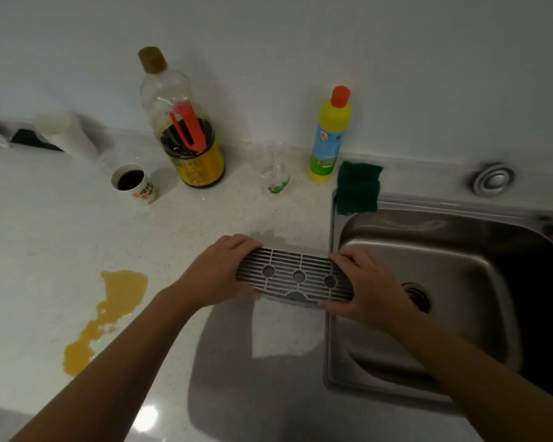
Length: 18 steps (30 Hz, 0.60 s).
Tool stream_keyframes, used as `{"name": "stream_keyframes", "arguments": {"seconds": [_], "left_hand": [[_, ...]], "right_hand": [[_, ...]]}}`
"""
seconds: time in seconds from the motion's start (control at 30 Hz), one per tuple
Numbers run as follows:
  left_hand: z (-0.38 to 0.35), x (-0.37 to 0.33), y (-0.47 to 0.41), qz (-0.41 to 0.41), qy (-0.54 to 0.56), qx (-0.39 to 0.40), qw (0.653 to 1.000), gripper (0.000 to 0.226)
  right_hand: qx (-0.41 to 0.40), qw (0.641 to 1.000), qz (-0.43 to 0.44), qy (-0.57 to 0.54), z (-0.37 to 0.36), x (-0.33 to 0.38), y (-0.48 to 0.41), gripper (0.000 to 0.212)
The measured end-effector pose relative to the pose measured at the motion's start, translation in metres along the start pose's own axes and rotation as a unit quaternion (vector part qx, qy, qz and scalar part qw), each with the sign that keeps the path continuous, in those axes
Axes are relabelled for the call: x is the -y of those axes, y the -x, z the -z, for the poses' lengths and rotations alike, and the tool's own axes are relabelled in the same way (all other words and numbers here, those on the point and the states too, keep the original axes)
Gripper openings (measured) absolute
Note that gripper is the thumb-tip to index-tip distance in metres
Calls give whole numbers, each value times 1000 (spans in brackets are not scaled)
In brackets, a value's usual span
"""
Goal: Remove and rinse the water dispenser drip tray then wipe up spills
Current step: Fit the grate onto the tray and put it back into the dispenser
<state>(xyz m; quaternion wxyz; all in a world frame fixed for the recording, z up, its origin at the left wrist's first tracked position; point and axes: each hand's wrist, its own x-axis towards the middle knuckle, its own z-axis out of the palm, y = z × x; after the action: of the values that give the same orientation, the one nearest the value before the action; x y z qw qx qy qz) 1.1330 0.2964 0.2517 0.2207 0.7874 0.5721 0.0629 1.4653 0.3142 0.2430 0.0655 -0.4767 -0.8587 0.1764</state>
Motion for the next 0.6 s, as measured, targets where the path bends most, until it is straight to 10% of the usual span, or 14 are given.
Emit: {"name": "stream_keyframes", "arguments": {"seconds": [0.6], "left_hand": [[-11,5,4,-6,73,31,997,106]], "right_hand": [[52,998,-26,39,-12,13,17,96]]}}
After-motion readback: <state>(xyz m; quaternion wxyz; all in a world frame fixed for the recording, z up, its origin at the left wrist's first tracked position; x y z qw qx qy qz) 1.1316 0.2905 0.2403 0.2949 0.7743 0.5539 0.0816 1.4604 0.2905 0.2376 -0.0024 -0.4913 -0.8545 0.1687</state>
